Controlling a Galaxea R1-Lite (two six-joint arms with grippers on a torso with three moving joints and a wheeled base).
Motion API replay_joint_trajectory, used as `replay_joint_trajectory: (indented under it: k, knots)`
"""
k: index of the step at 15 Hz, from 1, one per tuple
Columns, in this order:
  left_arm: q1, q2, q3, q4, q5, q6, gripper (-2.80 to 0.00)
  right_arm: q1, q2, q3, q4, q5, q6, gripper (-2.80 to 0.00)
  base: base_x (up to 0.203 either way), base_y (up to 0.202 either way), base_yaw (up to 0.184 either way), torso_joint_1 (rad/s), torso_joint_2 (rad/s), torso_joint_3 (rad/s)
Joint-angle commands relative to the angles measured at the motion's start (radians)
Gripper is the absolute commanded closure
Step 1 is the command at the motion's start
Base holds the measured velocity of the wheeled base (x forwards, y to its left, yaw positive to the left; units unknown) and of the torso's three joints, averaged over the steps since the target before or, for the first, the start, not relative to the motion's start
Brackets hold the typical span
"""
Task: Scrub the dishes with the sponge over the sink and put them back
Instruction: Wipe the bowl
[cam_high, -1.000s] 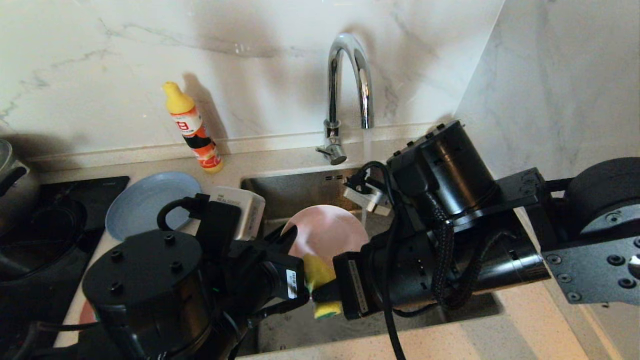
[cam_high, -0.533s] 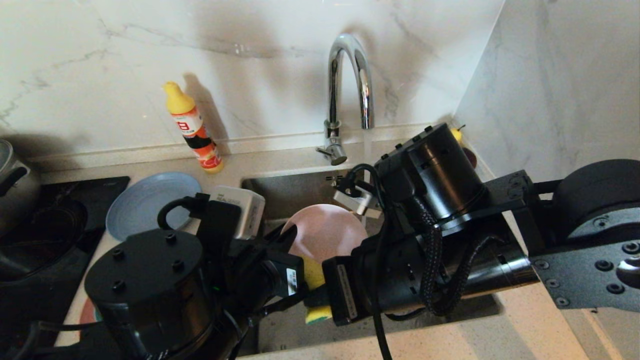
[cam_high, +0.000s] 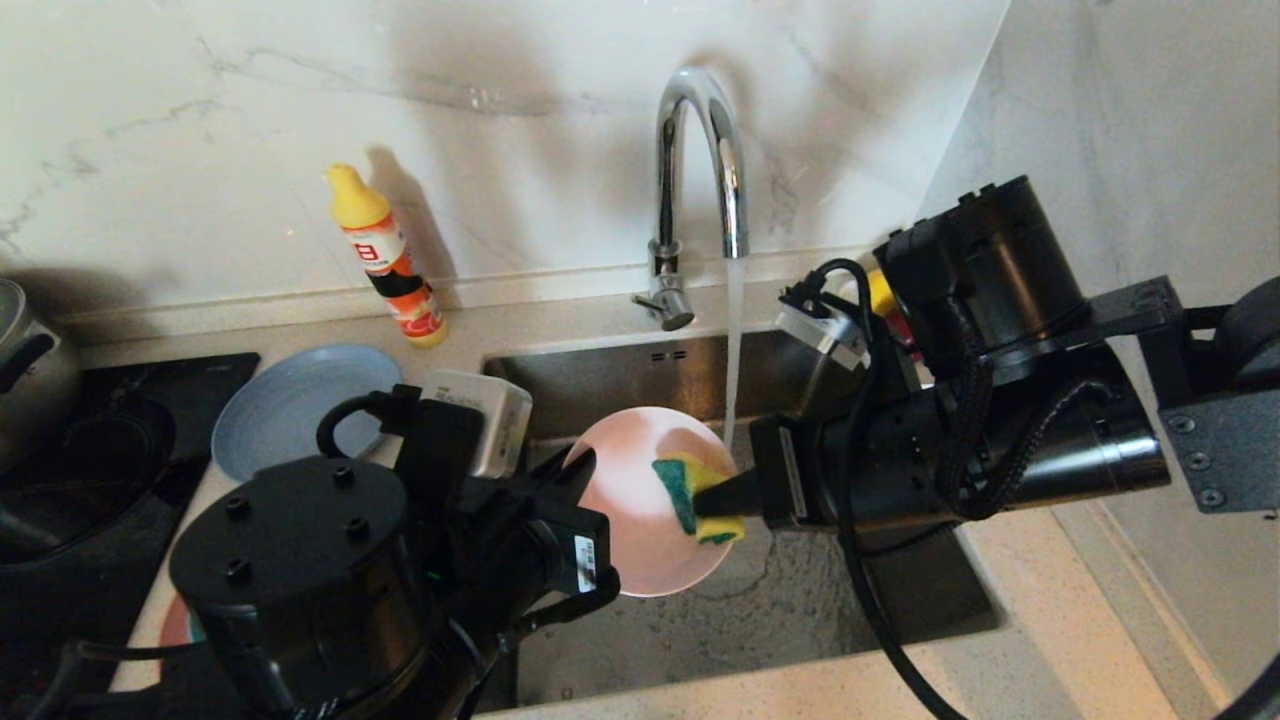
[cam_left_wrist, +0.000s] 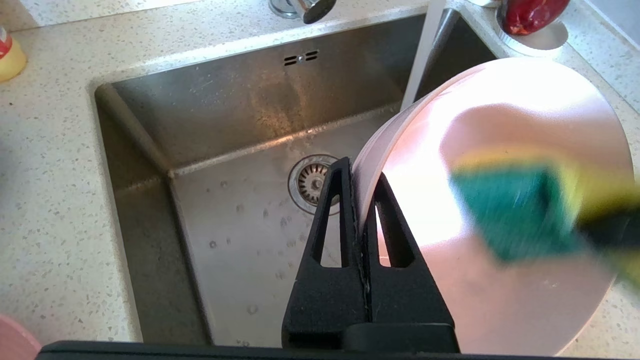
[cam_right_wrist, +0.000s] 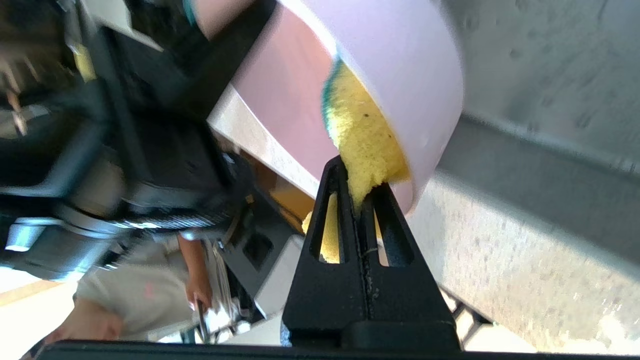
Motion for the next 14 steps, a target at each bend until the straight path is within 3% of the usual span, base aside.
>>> replay_joint_trajectory:
  k: [1, 8, 14]
  knots:
    - [0.000, -0.001, -0.001, -0.005, 0.003, -0.001, 0.00, -0.011, -0.013, -0.017, 0.001, -0.001, 0.004, 0.00, 0.000, 0.000, 0.000, 0.000, 0.00, 0.000]
    - [0.000, -0.006, 0.001, -0.006, 0.004, 0.001, 0.00, -0.032, -0.016, -0.128, 0.009, -0.006, 0.004, 0.00, 0.000, 0.000, 0.000, 0.000, 0.00, 0.000]
    - [0.007, -0.005, -0.005, -0.006, 0.003, -0.012, 0.00, -0.128, -0.080, -0.111, 0.057, 0.001, -0.003, 0.00, 0.000, 0.000, 0.000, 0.000, 0.00, 0.000]
